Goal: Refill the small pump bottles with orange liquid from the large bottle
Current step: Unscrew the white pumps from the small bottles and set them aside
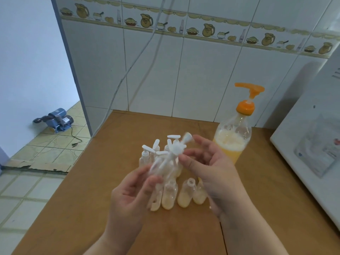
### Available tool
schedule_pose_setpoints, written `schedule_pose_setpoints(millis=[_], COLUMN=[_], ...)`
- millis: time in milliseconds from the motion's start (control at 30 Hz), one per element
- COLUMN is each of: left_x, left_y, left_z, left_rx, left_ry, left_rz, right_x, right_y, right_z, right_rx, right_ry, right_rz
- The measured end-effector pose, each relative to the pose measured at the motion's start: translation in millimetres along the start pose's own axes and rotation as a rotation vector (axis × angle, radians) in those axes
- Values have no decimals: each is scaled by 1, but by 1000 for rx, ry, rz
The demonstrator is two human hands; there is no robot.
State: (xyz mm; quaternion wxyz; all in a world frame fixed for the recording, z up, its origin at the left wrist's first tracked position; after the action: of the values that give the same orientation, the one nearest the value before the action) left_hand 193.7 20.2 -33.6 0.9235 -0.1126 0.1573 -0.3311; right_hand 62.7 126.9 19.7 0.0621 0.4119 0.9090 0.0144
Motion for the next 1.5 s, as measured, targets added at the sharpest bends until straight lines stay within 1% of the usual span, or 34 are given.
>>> schedule_pose_setpoints(millis=[67,133,200,233,333,433,533,633,733,833,933,1033,1133,1200,1267,1367,1433,1500], left_x=[-1,-9,-16,-17,-8,2,17,39,59,67,68,67,65,63,66,82,99,112], left_y=[-4,-7,-6,-6,-9,-15,-21,-24,-22,-16,-10,-8,-10,-12,-11,-9,-13,-23], left_z=[3,3,-5,-10,-17,-20,-27,-38,-62,-83,-97,-105,-107,-108,-115,-127,-127,-122], left_rx=[-32,-81,-78,-58,-53,-87,-42,72,239,327,397,403,379,368,400,449,438,440], left_ry=[-77,-228,-366,-421,-596,-764,-783,-719,-687,-751,-748,-735,-725,-726,-721,-729,-782,-781], left_rz=[-30,-150,-256,-277,-266,-245,-173,-20,78,59,12,-21,-39,-64,-110,-167,-101,-16], right_x=[0,-3,2,8,34,61,95,138,176,200,203,196,188,184,180,172,168,168], right_y=[4,9,12,12,11,11,9,8,14,21,25,23,18,14,9,3,1,2], right_z=[0,-2,-4,-7,-20,-28,-18,4,35,74,99,112,123,130,135,138,142,144], right_rx=[-13,-19,-27,-20,55,91,106,96,13,-93,-155,-220,-219,-198,-170,-122,-94,-71], right_ry=[-36,-72,-34,-19,-48,-152,-306,-360,-301,-199,-13,131,324,472,589,730,770,779], right_rz=[-10,-36,4,52,170,216,293,435,594,722,778,769,720,670,615,481,404,380])
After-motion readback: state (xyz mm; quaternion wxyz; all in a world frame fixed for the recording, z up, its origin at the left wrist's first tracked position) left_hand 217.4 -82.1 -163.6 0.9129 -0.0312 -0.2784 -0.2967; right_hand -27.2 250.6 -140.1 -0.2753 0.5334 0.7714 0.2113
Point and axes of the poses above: each hand's wrist, its own y-axis away from the middle knuckle, its own x-axis out of the back of the hand, z = x × y, the point moved 7 cm from there along -y, towards the middle knuckle, and after that the axes turned 2 degrees about -z, right-handed, at the moved point
